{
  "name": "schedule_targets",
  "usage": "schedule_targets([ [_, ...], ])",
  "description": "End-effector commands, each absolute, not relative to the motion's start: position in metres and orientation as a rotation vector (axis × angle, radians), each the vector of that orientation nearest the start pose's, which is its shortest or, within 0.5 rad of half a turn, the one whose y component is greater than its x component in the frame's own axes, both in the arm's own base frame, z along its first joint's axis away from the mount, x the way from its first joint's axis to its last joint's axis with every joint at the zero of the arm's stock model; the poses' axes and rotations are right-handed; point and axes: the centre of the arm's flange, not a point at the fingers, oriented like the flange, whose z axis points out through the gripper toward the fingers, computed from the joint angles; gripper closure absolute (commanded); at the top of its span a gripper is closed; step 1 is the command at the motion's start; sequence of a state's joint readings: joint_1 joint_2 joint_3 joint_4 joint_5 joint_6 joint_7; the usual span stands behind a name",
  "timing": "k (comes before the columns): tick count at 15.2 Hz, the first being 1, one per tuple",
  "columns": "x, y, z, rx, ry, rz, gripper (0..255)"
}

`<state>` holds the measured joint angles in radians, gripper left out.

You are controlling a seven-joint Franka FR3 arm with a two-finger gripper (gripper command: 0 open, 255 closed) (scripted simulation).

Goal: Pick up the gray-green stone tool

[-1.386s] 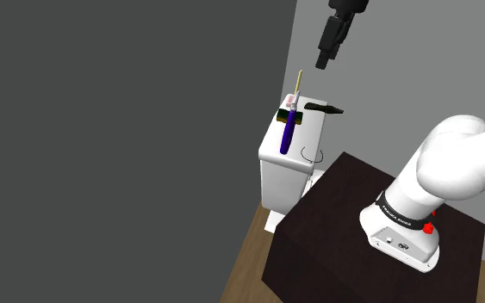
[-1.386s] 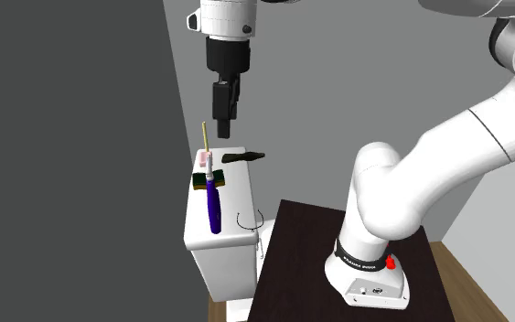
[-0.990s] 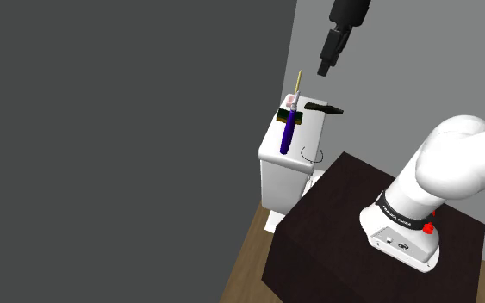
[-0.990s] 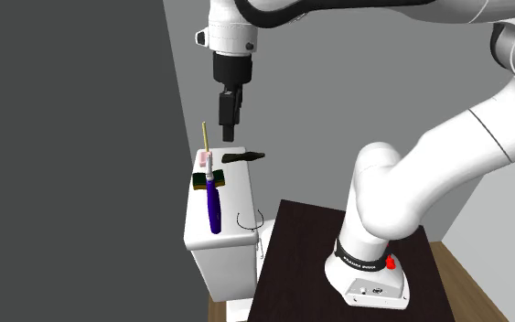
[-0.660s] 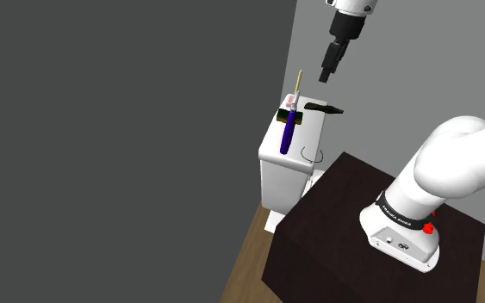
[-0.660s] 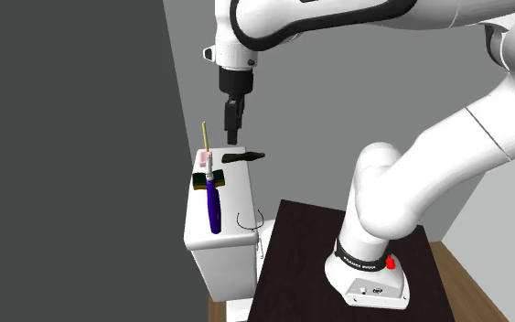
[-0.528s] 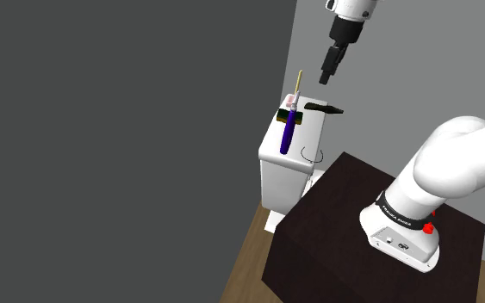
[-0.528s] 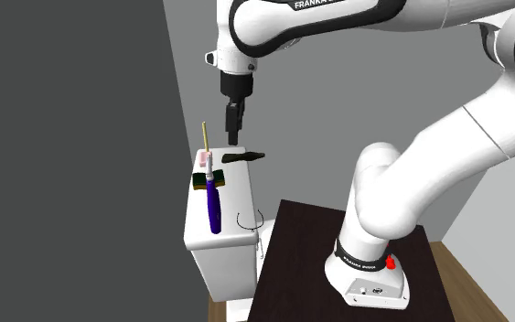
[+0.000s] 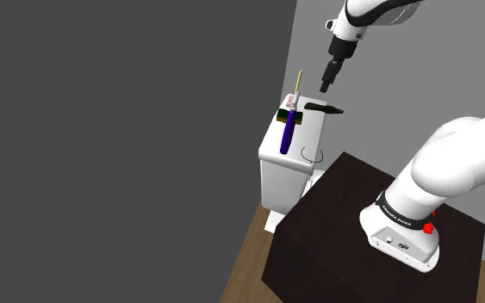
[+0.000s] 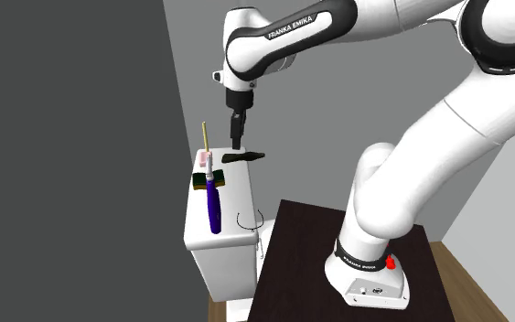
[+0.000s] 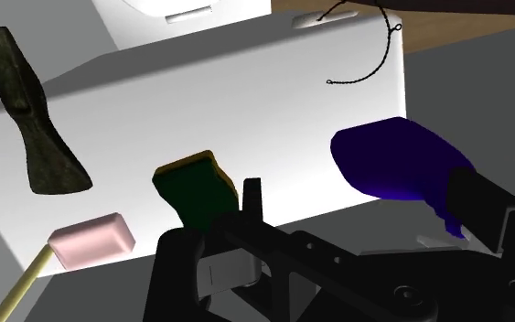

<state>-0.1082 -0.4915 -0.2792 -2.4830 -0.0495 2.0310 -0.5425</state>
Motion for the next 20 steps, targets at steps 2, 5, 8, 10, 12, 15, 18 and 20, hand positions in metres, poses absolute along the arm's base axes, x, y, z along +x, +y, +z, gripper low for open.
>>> schedule_targets([
  [2,0.375,-0.188,0.435,-3.059,-0.321,-0.094,0],
  [5,0.383,-0.219,0.412,-3.061,-0.323,-0.094,0],
  [8,0.391,-0.25,0.388,-3.062,-0.324,-0.095,0],
  [10,0.396,-0.27,0.372,-3.063,-0.325,-0.095,0],
  [12,0.401,-0.291,0.357,-3.064,-0.326,-0.096,0],
  [15,0.409,-0.321,0.333,-3.065,-0.328,-0.097,0],
  [18,0.417,-0.352,0.31,-3.066,-0.33,-0.097,0],
  [20,0.422,-0.373,0.295,-3.067,-0.331,-0.098,0],
])
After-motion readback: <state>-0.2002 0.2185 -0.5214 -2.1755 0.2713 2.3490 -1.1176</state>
